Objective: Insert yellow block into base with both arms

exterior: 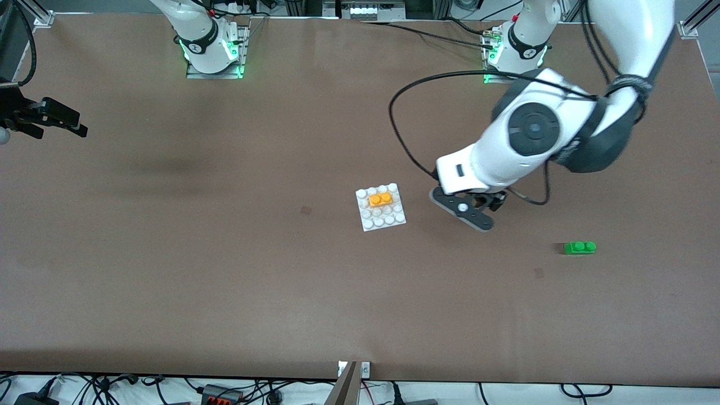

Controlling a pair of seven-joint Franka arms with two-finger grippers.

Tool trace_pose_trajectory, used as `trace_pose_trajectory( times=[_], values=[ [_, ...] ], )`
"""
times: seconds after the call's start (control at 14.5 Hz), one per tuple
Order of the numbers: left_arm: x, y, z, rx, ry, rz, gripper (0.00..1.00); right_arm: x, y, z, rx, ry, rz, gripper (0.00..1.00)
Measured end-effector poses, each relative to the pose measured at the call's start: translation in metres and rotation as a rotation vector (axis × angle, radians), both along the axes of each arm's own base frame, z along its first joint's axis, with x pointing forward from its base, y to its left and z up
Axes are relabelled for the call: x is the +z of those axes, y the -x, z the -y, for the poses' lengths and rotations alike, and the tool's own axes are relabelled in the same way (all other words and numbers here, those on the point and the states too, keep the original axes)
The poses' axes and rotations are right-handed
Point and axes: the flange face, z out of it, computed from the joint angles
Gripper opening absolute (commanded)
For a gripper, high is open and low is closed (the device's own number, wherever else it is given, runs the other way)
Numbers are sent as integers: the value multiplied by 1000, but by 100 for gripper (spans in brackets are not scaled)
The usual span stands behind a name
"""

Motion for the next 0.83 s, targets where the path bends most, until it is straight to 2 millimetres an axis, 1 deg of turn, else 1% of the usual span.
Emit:
trace_pose_trajectory(
  times=[0.14, 0.28, 0.34, 0.48, 0.62, 0.69, 0.76, 0.83],
  values=[
    [26, 4, -21, 30, -19, -10, 100, 0, 0, 0, 0, 0, 0, 100],
    [59, 11, -44, 77, -52, 14, 100, 0, 0, 1, -1, 0, 0, 100],
    [77, 13, -60, 116, -62, 31, 100, 0, 0, 1, -2, 0, 0, 100],
    [108, 18, -99, 219, -63, 54, 100, 0, 0, 2, -3, 0, 0, 100],
    [139, 27, -135, 319, -47, 82, 100, 1, 0, 2, -3, 0, 1, 100],
    [149, 34, -150, 357, -51, 94, 100, 1, 0, 1, -3, 0, 1, 100],
    [154, 40, -163, 389, -67, 98, 100, 1, 0, 2, -3, 0, 1, 100],
    [152, 46, -175, 416, -87, 93, 100, 1, 0, 2, -3, 0, 1, 100]
  ],
)
